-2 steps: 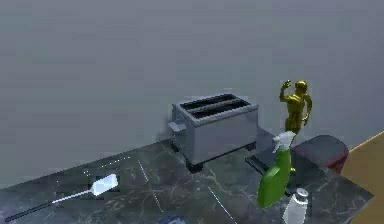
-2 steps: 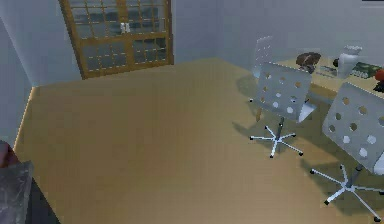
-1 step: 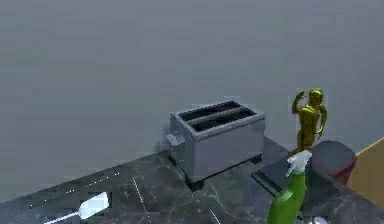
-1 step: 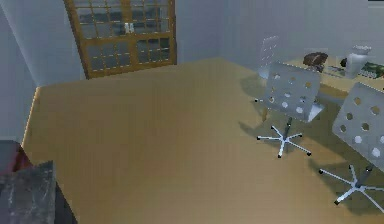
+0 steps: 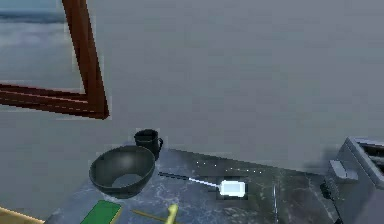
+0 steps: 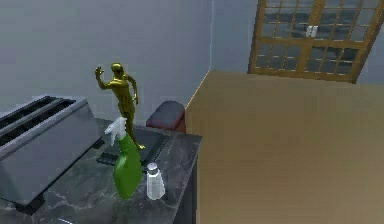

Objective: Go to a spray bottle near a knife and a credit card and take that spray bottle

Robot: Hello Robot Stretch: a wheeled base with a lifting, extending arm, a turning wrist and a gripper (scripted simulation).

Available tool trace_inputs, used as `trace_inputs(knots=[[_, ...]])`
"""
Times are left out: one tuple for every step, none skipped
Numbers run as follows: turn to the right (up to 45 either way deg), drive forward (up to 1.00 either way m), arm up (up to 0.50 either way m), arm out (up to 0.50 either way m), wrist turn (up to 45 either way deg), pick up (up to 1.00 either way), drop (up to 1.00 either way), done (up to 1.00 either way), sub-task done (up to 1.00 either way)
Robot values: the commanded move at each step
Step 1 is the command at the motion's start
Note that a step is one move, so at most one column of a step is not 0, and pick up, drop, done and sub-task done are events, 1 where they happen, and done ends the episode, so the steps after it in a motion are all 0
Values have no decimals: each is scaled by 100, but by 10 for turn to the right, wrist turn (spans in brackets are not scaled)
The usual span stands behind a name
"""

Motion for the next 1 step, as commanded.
trace_inputs(knots=[[-120,0,0,0,0,0,0,0,0]])
